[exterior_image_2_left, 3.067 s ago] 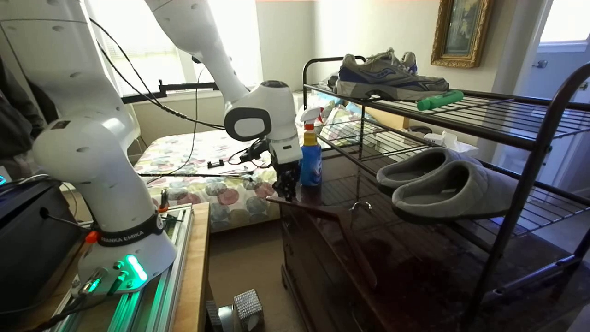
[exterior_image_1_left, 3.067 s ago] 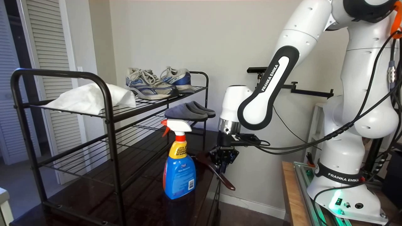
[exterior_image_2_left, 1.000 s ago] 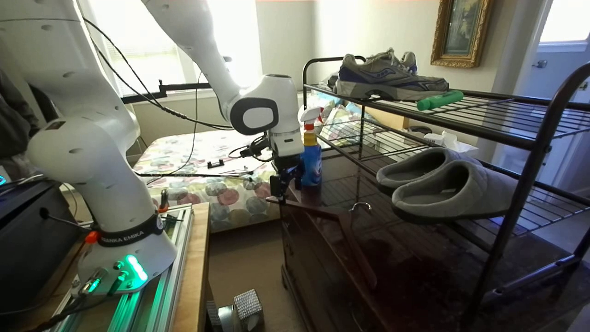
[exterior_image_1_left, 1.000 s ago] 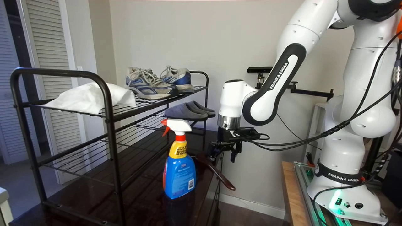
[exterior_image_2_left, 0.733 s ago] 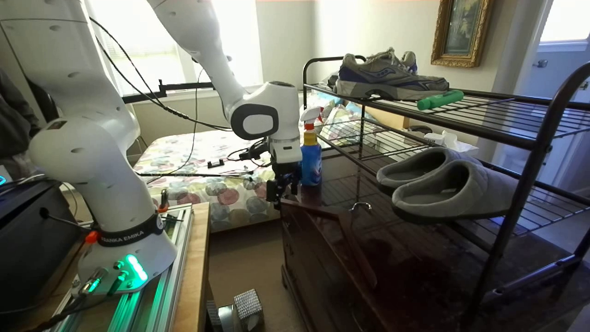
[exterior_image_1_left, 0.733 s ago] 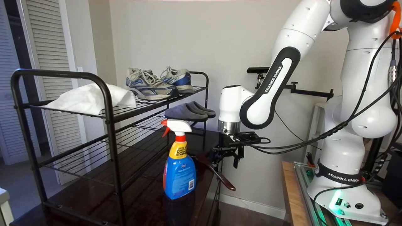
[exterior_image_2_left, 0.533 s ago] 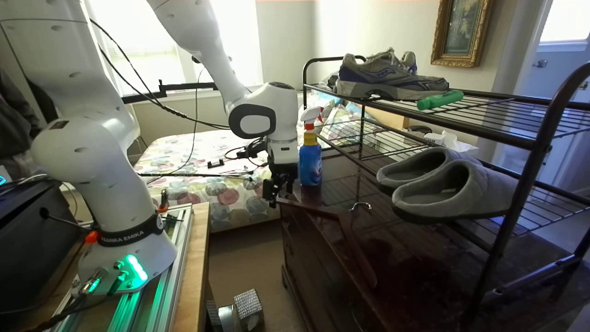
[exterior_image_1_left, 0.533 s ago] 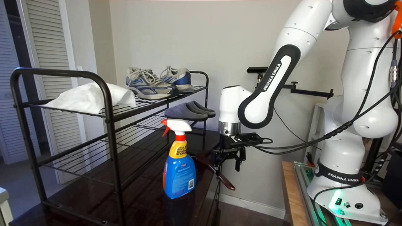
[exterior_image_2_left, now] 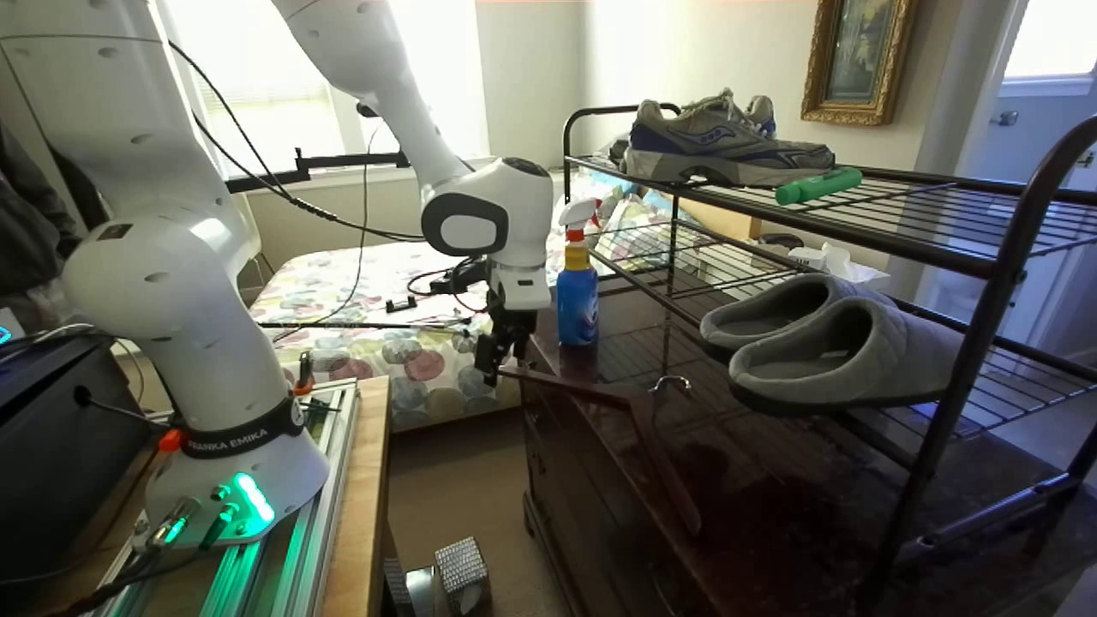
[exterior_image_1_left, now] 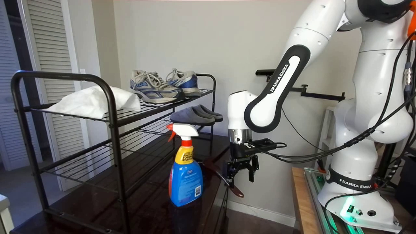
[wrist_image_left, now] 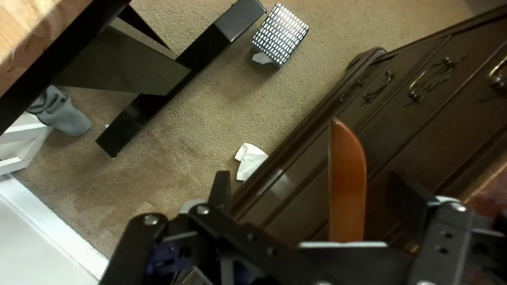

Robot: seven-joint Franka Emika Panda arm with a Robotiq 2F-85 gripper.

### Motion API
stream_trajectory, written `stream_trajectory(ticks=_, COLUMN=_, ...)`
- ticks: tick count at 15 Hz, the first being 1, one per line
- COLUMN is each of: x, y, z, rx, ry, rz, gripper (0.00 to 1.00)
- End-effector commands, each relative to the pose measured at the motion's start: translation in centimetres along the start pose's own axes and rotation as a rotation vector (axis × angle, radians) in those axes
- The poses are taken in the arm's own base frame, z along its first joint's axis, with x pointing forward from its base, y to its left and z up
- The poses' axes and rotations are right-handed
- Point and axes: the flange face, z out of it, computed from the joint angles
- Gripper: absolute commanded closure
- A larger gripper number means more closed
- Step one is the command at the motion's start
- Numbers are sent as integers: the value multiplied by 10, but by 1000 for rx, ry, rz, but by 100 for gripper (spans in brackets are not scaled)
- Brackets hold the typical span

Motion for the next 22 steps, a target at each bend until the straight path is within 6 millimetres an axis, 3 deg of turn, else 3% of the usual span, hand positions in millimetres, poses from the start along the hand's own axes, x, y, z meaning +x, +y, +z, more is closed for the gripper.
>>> stream_trajectory(ticks=1, x=1, y=1, z=2, rx=3, ry=-32, rz=-24, gripper=0)
stream_trajectory(ticks=15, x=17, y=-6, z=26, rx=63, ry=56, rz=94, gripper=0)
stream_trajectory(ticks=17, x=18, y=-6, z=30, rx=61, ry=57, rz=101, gripper=17)
stream_trajectory(ticks=19, x=19, y=-6, z=32, rx=66, ry=62, rz=107, gripper=41)
stream_trajectory(ticks=22, x=20, y=-6, z=34, rx=68, ry=74, rz=114, gripper=62)
